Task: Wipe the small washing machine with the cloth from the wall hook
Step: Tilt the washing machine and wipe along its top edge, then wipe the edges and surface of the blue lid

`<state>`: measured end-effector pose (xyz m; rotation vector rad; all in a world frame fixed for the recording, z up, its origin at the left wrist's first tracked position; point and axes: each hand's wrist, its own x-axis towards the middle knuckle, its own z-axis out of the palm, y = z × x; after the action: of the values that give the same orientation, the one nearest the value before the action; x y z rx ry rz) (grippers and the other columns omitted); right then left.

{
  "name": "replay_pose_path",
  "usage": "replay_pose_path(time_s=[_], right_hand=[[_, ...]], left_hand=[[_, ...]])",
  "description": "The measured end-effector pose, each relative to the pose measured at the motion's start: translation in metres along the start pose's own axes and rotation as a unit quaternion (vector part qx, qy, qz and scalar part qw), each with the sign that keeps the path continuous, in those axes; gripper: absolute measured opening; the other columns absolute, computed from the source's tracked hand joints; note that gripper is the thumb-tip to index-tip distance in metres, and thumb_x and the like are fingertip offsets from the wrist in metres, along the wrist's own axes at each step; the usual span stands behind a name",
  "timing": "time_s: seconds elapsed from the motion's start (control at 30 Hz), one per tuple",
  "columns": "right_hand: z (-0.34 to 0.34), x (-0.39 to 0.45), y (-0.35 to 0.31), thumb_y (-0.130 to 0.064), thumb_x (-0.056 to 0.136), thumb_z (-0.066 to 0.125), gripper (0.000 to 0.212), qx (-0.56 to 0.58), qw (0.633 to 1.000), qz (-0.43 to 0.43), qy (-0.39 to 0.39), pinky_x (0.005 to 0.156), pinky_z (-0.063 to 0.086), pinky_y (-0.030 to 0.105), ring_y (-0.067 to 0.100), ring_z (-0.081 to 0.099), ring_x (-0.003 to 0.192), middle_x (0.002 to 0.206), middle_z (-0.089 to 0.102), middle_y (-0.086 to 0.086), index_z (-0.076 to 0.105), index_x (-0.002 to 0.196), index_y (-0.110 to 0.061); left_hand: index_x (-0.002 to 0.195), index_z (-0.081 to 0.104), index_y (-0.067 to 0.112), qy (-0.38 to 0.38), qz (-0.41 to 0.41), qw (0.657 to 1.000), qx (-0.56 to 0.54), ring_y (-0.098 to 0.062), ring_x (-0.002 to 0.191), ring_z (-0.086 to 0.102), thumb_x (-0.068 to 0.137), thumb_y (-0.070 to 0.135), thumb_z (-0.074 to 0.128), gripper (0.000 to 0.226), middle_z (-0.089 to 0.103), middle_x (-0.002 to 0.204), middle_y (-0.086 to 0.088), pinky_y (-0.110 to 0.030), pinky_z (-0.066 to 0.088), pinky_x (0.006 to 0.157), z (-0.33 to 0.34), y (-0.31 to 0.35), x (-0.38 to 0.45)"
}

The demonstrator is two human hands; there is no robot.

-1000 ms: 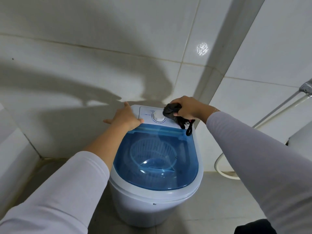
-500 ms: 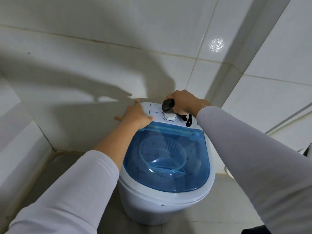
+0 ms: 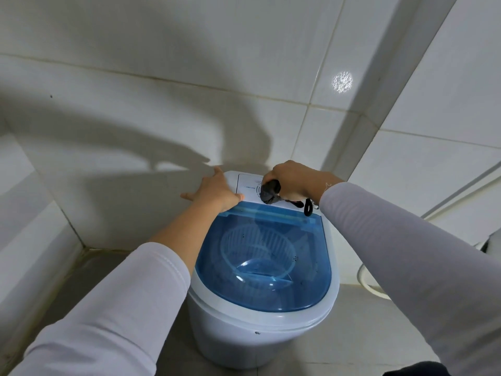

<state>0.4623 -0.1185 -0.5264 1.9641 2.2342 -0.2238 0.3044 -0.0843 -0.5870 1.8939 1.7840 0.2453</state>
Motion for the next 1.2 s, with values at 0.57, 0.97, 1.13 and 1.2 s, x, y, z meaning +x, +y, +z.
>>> replay_pose_path(time_s=[0.57,0.97,1.13,1.2], right_hand=[[-0.036,0.008,-0.07,0.015,0.072,0.038,0.061,0.094,0.983,-0.11,0.112,0.078,0.044,0.028,0.027,0.056,0.105,0.117,0.063,0.005,0.069,0.105,-0.027],[0.023,0.017,-0.104,0.009,0.074,0.041,0.055,0.029,0.99,-0.129,0.048,0.083,0.049,0.032,0.026,0.058,0.1,0.106,0.064,0.005,0.065,0.109,-0.025],[0.027,0.011,-0.108,-0.042,0.077,0.056,0.032,0.094,0.992,-0.087,0.007,0.085,0.048,0.036,0.023,0.055,0.099,0.101,0.06,0.0,0.061,0.106,-0.028],[0.032,0.01,-0.11,-0.052,0.08,0.055,0.038,0.099,0.991,-0.08,0.029,0.085,0.046,0.035,0.02,0.052,0.096,0.099,0.057,0.0,0.061,0.107,-0.026]], left_hand=[[0.152,0.005,0.01,-0.062,-0.027,0.988,-0.142,-0.028,0.144,0.023,0.083,0.042,0.067,0.097,0.014,0.159,-0.009,-0.035,0.029,0.11,-0.02,-0.056,-0.066],[0.149,0.018,0.008,-0.069,-0.01,0.99,-0.126,-0.026,0.138,0.034,0.082,0.039,0.069,0.09,0.03,0.154,-0.009,-0.033,0.035,0.104,-0.005,-0.078,-0.093],[0.15,0.016,0.013,-0.075,-0.001,0.989,-0.125,-0.027,0.138,0.035,0.082,0.039,0.069,0.09,0.031,0.153,-0.009,-0.037,0.037,0.109,-0.002,-0.08,-0.091],[0.15,0.018,0.017,-0.08,0.005,0.988,-0.132,-0.026,0.134,0.04,0.084,0.036,0.068,0.085,0.037,0.15,-0.007,-0.035,0.039,0.105,-0.002,-0.079,-0.092]])
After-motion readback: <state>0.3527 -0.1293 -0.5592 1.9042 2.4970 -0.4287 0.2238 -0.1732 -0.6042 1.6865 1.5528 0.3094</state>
